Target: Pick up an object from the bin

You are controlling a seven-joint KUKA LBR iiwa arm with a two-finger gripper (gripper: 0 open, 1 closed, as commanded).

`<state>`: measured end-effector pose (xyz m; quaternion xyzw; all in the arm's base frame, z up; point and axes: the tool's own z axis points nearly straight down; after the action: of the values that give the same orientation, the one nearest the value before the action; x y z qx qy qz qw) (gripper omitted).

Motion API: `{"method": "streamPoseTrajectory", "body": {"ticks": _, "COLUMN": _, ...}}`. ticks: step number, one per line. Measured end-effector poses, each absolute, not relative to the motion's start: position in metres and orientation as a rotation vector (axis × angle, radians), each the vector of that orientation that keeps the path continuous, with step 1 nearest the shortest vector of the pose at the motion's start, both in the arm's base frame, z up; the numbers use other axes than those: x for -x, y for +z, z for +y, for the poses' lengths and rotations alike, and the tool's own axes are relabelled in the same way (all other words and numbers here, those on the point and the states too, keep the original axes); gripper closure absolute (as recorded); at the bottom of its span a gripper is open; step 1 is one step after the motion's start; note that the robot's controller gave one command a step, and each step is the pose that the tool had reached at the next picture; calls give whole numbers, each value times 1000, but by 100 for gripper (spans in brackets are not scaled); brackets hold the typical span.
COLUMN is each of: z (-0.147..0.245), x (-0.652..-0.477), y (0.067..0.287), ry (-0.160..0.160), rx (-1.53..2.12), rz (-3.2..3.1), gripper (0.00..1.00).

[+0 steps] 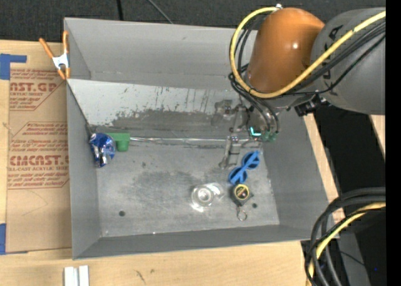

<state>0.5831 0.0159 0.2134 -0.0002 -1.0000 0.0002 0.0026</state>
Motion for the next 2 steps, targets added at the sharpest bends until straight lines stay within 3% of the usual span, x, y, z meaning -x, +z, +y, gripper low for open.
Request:
{"method": "streamPoseTrajectory", "body": {"ticks": 1, "z": -60, "x": -553, "y": 98, "ry": -2, "rx": -329, "rz": -3119, "gripper": 0}}
{"method": "streamPoseTrajectory", "body": {"ticks": 2, "z": -3, "x": -584, "y": 69, "ry": -2, "rx": -625, "rz": -3082, "gripper": 0}}
